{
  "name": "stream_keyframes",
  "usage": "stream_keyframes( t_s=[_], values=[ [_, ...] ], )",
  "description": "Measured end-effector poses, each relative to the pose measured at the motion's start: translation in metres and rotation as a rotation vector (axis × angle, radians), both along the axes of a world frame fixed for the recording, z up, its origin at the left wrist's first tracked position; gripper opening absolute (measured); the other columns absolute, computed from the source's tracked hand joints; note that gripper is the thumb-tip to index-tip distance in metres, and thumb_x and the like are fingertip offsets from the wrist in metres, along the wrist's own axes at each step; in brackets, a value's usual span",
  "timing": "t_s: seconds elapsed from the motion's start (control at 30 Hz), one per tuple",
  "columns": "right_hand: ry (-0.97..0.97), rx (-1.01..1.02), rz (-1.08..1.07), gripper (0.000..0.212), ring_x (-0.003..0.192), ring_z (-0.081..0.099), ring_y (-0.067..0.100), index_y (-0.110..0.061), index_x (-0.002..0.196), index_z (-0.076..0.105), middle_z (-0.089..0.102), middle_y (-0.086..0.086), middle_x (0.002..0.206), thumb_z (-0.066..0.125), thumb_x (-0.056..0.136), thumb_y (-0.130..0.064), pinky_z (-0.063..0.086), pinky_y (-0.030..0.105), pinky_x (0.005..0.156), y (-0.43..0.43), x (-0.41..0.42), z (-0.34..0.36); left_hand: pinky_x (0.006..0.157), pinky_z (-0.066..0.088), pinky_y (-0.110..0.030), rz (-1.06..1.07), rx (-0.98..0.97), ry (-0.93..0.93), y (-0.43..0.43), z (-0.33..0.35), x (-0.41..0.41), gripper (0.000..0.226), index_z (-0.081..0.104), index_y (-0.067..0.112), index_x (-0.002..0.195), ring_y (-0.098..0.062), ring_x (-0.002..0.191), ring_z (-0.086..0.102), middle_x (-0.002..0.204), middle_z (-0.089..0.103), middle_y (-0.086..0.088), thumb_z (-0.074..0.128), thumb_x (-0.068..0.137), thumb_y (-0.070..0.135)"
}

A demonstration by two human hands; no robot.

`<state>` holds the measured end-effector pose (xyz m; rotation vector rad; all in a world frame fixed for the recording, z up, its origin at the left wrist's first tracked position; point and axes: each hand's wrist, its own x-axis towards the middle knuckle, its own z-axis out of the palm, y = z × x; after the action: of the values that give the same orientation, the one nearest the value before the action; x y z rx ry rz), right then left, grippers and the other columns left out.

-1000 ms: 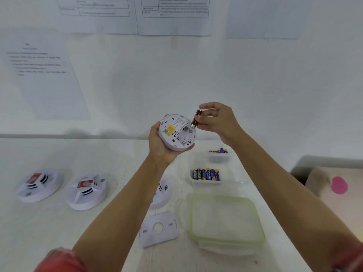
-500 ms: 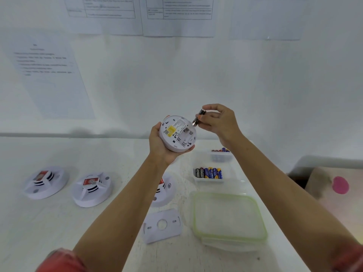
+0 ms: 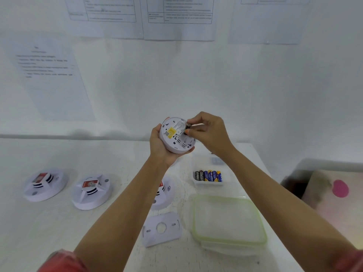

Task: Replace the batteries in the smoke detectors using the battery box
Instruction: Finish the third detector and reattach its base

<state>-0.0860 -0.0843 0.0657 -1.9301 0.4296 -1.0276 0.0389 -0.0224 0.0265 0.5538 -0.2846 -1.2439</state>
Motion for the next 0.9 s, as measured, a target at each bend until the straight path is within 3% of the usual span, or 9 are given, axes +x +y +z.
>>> stream_keyframes(
  t_s=[0.1,0.23,0.33,0.47,0.57,0.63,0.7,0.9],
  values=[
    [0.039,-0.164,0.023,0.013,0.081,0.069,0.013,0.004,0.085,0.067,0.069,0.014,0.086,0.066,0.074,0.011,0.058,0.032,0.076,0.004,0.001,-0.007,0.081,0.044,-0.045,-0.004,-0.010,0.028,0.001,0.002,-0.001,0.049,0.050,0.022,0.128,-0.030,0.093,0.054,0.104,0.061,-0.014,0.028,0.091,0.046],
    [0.116,-0.635,0.001,0.011,0.085,0.069,0.030,0.002,0.084,0.070,0.071,0.017,0.090,0.064,0.075,0.000,0.057,0.043,0.070,0.003,0.001,-0.019,0.083,0.040,-0.039,-0.020,-0.018,0.042,0.003,0.004,-0.001,0.046,0.049,0.017,0.121,-0.028,0.087,0.054,0.098,0.060,-0.014,0.027,0.091,0.045],
    [0.130,-0.716,0.012,0.011,0.084,0.070,0.028,-0.001,0.084,0.070,0.072,0.014,0.089,0.066,0.077,-0.008,0.058,0.042,0.069,0.001,0.002,-0.021,0.077,0.047,-0.036,-0.028,-0.015,0.033,0.003,0.001,0.000,0.047,0.049,0.017,0.121,-0.027,0.084,0.054,0.097,0.060,-0.013,0.027,0.091,0.045],
    [0.068,-0.618,-0.025,0.012,0.085,0.069,0.016,0.000,0.090,0.069,0.072,0.010,0.090,0.067,0.079,-0.004,0.056,0.033,0.073,0.002,0.000,-0.022,0.075,0.047,-0.039,-0.037,-0.010,0.030,0.003,0.000,0.000,0.048,0.050,0.016,0.121,-0.028,0.086,0.055,0.098,0.061,-0.013,0.027,0.091,0.046],
    [-0.075,-0.193,-0.120,0.014,0.075,0.066,0.001,0.001,0.093,0.068,0.068,0.004,0.084,0.068,0.079,0.001,0.057,0.020,0.072,0.006,0.002,-0.010,0.078,0.044,-0.046,-0.012,0.003,-0.005,0.001,-0.002,0.001,0.052,0.050,0.021,0.129,-0.031,0.095,0.056,0.112,0.060,-0.015,0.027,0.091,0.048],
    [-0.069,-0.046,-0.222,0.014,0.071,0.065,0.006,0.000,0.092,0.067,0.067,0.007,0.083,0.070,0.078,-0.003,0.056,0.020,0.069,0.004,0.004,-0.002,0.079,0.044,-0.047,0.001,-0.006,-0.019,-0.001,-0.003,0.002,0.052,0.047,0.027,0.133,-0.034,0.099,0.057,0.123,0.056,-0.016,0.027,0.091,0.048],
    [-0.021,0.018,-0.270,0.014,0.069,0.064,0.016,-0.001,0.088,0.067,0.068,0.010,0.082,0.072,0.077,-0.009,0.055,0.024,0.069,0.002,0.007,-0.001,0.080,0.044,-0.047,0.006,-0.025,-0.013,-0.002,-0.004,0.001,0.046,0.049,0.030,0.127,-0.034,0.098,0.056,0.124,0.055,-0.015,0.027,0.091,0.047],
    [0.081,0.029,-0.326,0.021,0.075,0.059,0.011,-0.001,0.090,0.071,0.068,0.007,0.084,0.075,0.076,-0.016,0.041,0.003,0.061,0.009,0.011,-0.011,0.084,0.043,-0.047,0.027,-0.061,0.020,-0.002,0.002,-0.005,0.038,0.058,0.029,0.108,-0.031,0.096,0.055,0.112,0.059,-0.014,0.028,0.091,0.043]
  ],
)
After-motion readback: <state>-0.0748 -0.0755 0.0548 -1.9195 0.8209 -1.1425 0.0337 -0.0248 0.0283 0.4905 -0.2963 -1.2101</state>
